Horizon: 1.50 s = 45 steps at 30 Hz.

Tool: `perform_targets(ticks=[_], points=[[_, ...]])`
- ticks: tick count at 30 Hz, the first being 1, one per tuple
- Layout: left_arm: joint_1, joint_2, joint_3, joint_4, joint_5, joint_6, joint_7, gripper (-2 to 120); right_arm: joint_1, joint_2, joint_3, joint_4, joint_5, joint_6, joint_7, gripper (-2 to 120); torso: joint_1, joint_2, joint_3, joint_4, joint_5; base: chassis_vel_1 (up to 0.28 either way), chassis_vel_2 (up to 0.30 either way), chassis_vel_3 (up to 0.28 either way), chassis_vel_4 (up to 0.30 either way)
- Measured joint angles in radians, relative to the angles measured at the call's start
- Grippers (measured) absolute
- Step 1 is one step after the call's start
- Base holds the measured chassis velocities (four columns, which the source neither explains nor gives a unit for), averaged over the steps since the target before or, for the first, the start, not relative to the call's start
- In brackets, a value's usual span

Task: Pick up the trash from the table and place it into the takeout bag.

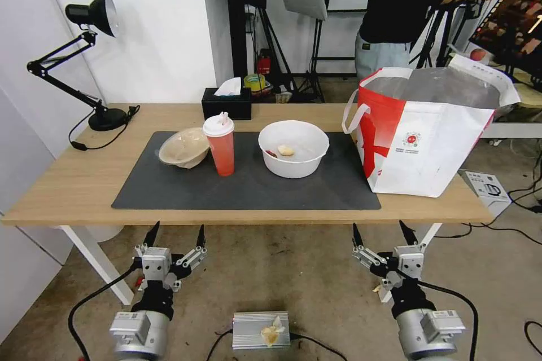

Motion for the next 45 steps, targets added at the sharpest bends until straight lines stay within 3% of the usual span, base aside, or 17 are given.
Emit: perform_targets(ticks=[24,27,28,31,32,35,37,41,42,45], points=[[0.0,0.003,0.004,0.002,0.002,-0.006,-0.01,100,-0.007,0.003,0.001,0.001,-0.008,0.03,0.0,100,0.0,0.0,0.0,0.0002,0.0,0.0,0.0,0.0,0.0],[-0.005,0.039,0.042,0.022,0.024,-0.083,-0.093,100,-0.037,0.016,0.009,0.009,-0.046,0.142,0.002,100,0.0,0.0,0.0,0.0,0.0,0.0,0.0,0.0,0.0],[-0.005,0.039,0.042,0.022,0.024,-0.083,-0.093,100,-0.037,0.016,0.009,0.009,-0.046,0.142,0.002,100,0.0,0.0,0.0,0.0,0.0,0.0,0.0,0.0,0.0],[-0.011,0.084,0.09,0.049,0.052,-0.182,-0.199,100,-0.069,0.031,0.018,0.018,-0.089,0.265,0.005,100,0.0,0.0,0.0,0.0,-0.0002,0.0,0.0,0.0,0.0],[-0.011,0.084,0.09,0.049,0.052,-0.182,-0.199,100,-0.069,0.031,0.018,0.018,-0.089,0.265,0.005,100,0.0,0.0,0.0,0.0,-0.0002,0.0,0.0,0.0,0.0],[-0.018,0.126,0.135,0.074,0.08,-0.275,-0.3,100,-0.104,0.035,0.029,0.04,-0.109,0.362,-0.009,100,0.0,0.0,0.0,0.0,0.0006,0.0,0.0,0.0,0.0],[-0.019,0.135,0.144,0.079,0.086,-0.296,-0.324,100,-0.116,0.029,0.032,0.053,-0.104,0.373,-0.02,100,0.0,0.0,0.0,0.0,0.0,0.0,0.0,0.0,0.0],[-0.028,0.195,0.208,0.114,0.123,-0.426,-0.463,100,-0.135,0.008,0.038,0.078,-0.088,0.382,-0.037,100,0.0,0.0,0.0,0.0,-0.0002,0.0,0.0,0.0,0.0],[-0.028,0.195,0.208,0.114,0.123,-0.426,-0.463,100,-0.135,0.008,0.038,0.078,-0.088,0.382,-0.037,100,0.0,0.0,0.0,0.0,-0.0002,0.0,0.0,0.0,0.0],[-0.034,0.237,0.253,0.138,0.15,-0.517,-0.563,100,-0.132,0.005,0.036,0.078,-0.087,0.371,-0.037,100,0.0,0.0,0.0,0.0,-0.0001,0.0,0.0,0.0,0.0]])
